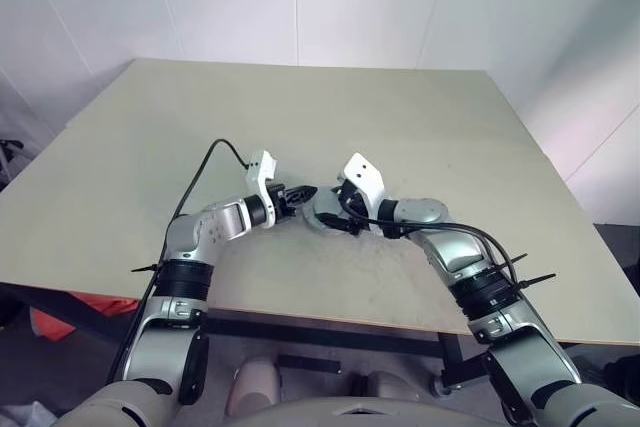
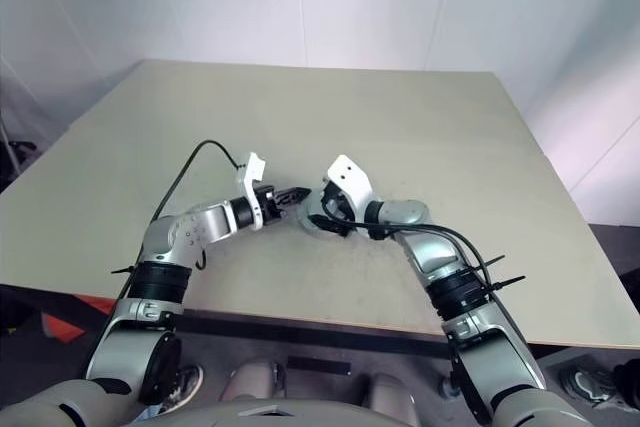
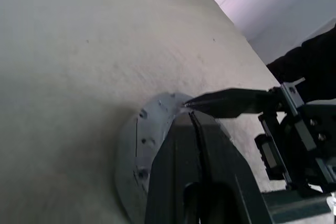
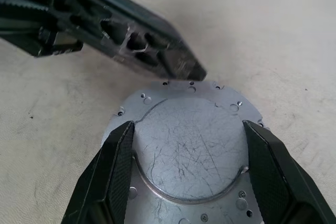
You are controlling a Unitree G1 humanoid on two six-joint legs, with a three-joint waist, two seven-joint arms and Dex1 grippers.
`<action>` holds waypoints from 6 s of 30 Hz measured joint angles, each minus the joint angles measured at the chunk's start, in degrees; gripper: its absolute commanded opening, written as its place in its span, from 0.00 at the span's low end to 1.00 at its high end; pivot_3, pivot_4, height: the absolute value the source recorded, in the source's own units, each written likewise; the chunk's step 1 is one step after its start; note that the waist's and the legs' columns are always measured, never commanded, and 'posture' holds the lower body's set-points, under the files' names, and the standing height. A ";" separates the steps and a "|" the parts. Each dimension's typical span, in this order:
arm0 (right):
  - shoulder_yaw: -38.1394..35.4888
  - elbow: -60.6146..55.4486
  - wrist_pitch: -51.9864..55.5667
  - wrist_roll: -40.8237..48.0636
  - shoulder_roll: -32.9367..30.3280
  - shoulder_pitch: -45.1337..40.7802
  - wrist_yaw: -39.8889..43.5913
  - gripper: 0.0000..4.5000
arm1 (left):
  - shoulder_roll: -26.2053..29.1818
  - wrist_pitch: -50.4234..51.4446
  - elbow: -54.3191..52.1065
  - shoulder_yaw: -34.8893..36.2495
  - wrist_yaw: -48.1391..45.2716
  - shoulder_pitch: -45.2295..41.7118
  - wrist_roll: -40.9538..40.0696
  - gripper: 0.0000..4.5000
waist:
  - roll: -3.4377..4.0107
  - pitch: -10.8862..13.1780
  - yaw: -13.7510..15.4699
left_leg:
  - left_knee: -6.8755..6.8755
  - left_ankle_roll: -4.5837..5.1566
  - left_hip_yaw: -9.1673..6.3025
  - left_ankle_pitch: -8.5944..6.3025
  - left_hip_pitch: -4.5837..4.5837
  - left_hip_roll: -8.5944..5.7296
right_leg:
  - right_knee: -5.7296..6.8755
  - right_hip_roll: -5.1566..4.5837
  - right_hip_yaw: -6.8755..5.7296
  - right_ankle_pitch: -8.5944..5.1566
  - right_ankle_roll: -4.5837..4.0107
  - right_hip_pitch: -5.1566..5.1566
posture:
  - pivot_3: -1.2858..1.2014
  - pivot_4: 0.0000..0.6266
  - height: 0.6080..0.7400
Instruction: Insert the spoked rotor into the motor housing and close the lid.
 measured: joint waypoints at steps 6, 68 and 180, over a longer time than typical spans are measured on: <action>-0.03 0.02 0.55 0.00 -0.02 -0.16 -0.33 0.69 | 1.30 0.56 1.81 -2.22 3.10 -0.86 3.22 0.01 | 0.33 -0.37 -0.09 | -0.32 0.00 0.03 0.00 0.25 -0.07 | -0.63 0.00 0.01 -0.02 0.06 0.45 | 0.52 0.00 1.00; -11.79 -10.59 14.77 6.14 -3.03 3.62 -5.00 1.00 | 0.16 8.52 7.29 2.13 2.75 -4.87 -4.92 0.00 | 0.41 -0.34 -0.37 | -0.05 0.29 -0.01 0.20 -1.37 -0.07 | -0.23 0.04 0.03 0.17 -0.21 -0.92 | 0.52 0.00 1.00; -47.74 1.58 60.38 51.74 25.69 -17.14 -36.68 0.45 | -5.12 12.65 8.82 27.76 13.35 -5.28 -37.38 1.00 | 0.37 -0.25 -0.11 | -0.29 -0.47 -0.10 0.78 -2.04 0.25 | 0.55 0.44 0.09 0.32 -0.16 -2.06 | 0.52 0.00 1.00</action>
